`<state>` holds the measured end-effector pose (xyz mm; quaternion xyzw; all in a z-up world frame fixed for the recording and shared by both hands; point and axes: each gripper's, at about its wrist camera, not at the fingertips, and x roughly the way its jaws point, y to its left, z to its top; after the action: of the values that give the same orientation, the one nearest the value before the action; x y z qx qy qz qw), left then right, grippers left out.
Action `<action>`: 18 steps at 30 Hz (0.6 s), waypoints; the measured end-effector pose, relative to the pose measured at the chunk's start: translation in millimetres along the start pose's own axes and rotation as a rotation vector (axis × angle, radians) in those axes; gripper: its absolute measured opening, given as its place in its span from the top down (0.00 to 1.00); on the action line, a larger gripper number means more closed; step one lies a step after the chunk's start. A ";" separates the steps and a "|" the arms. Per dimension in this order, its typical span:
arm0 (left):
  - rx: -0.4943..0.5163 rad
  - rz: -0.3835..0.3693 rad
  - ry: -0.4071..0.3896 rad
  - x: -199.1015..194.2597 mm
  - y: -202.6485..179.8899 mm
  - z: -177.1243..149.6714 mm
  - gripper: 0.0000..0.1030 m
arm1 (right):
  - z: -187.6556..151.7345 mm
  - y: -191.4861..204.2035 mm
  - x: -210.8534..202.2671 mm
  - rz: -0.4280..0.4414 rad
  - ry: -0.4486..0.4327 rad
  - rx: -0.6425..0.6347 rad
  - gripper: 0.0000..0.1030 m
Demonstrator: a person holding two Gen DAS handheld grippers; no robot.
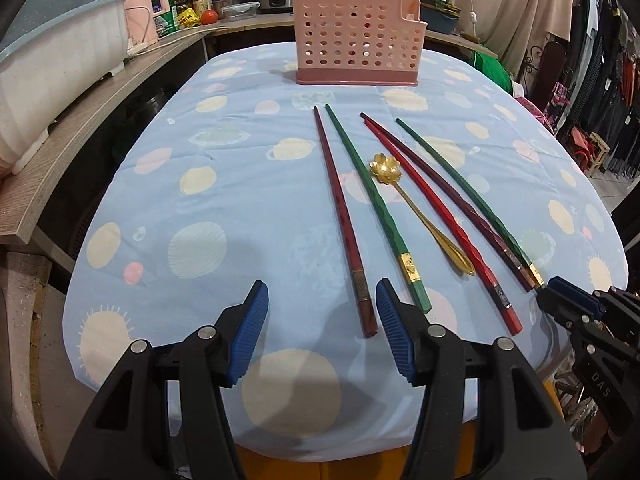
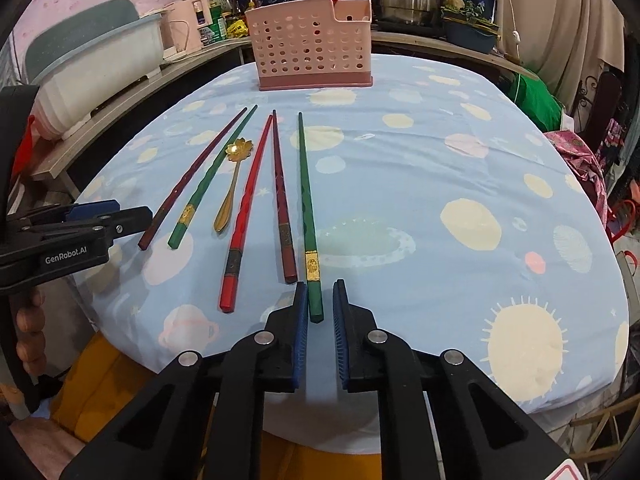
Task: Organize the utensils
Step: 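Grasp a dark red chopstick with the left tool while the right tool grasps a green chopstick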
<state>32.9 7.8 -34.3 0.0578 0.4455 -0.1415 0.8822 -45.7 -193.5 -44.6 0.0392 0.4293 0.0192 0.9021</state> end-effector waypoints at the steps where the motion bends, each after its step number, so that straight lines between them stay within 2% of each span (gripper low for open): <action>1: 0.001 -0.002 0.001 0.7 -0.5 0.3 0.48 | 1.2 -2.1 0.6 0.000 -0.001 0.006 0.89; 11: -0.013 -0.002 0.027 14.5 -1.4 2.4 0.49 | 12.5 -4.0 10.9 0.015 -0.009 0.016 0.89; 18: -0.007 0.019 0.016 17.5 -3.7 4.2 0.51 | 16.0 -2.8 14.4 0.022 -0.018 0.020 0.89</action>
<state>44.9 -0.2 -45.7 0.0602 0.4526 -0.1313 0.8799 -24.2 -196.1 -45.8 0.0531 0.4207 0.0245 0.9053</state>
